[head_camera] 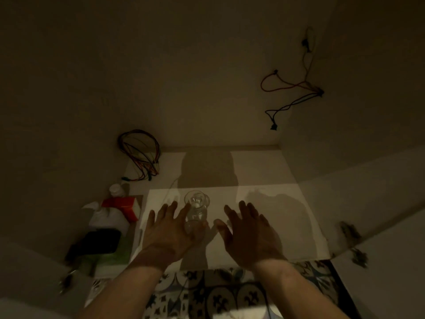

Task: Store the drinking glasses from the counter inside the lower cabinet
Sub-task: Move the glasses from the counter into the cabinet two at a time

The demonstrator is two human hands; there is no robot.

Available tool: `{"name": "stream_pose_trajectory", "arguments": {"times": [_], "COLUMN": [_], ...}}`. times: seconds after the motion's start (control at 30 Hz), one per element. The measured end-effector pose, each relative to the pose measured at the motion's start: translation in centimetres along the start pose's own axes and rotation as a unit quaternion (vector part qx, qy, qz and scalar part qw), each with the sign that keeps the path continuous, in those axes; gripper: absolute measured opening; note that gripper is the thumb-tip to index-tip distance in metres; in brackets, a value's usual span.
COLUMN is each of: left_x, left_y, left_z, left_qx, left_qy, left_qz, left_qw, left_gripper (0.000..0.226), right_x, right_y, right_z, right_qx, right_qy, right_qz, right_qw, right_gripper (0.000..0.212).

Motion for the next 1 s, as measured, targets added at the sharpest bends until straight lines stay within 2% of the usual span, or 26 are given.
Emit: {"name": "stream_pose_trajectory", "arguments": {"times": [0.07,0.23,0.33,0.43,0.6,0.77,0.87,1.0], "left_x": [-0.5,-2.4,-3.6,-4.4,-6.5,-9.5,-11.3,-14.5], "left_y": [2.8,10.6,16.4,22.2,31.9,40.5,44.7,49.9], "left_z": [2.2,9.0,14.2,19.7,28.7,38.1,43.1,50.5], "left_qx": [0.009,0.058,0.079,0.074,0.1,0.088,0.059,-0.002], "left_qy": [0.008,0.059,0.052,0.05,0.087,0.096,0.085,0.092], "left_qz": [-0.002,0.001,-0.009,-0.01,-0.032,-0.033,-0.034,-0.048], "left_qw": [1.0,0.997,0.996,0.996,0.991,0.991,0.994,0.995], "left_gripper": [0.084,0.108,0.1,0.091,0.072,0.087,0.085,0.081], "right_x": [0.6,2.7,4.4,6.6,8.8,9.3,9.1,8.6], "right_y": [2.1,8.9,14.4,20.2,29.1,36.4,39.7,44.0], "right_z": [2.4,10.3,16.9,23.3,32.8,42.5,47.6,56.2], "right_qx": [0.017,0.058,0.084,0.085,0.109,0.085,0.063,-0.015], "right_qy": [0.007,0.015,0.033,0.003,-0.021,-0.034,-0.02,-0.022], "right_qz": [-0.004,-0.012,-0.022,-0.025,-0.029,-0.018,-0.016,0.014], "right_qw": [1.0,0.998,0.996,0.996,0.993,0.996,0.998,1.0], "right_gripper": [0.064,0.06,0.064,0.071,0.068,0.064,0.063,0.064]}}
Point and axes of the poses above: each hand's wrist, its own y-axis away from the middle knuckle, its own z-axis out of the back of the hand, x = y × z, the point moved 9 cm from there along -y, towards the middle knuckle, and after that the axes turned 6 degrees about x, right-handed, at the moved point
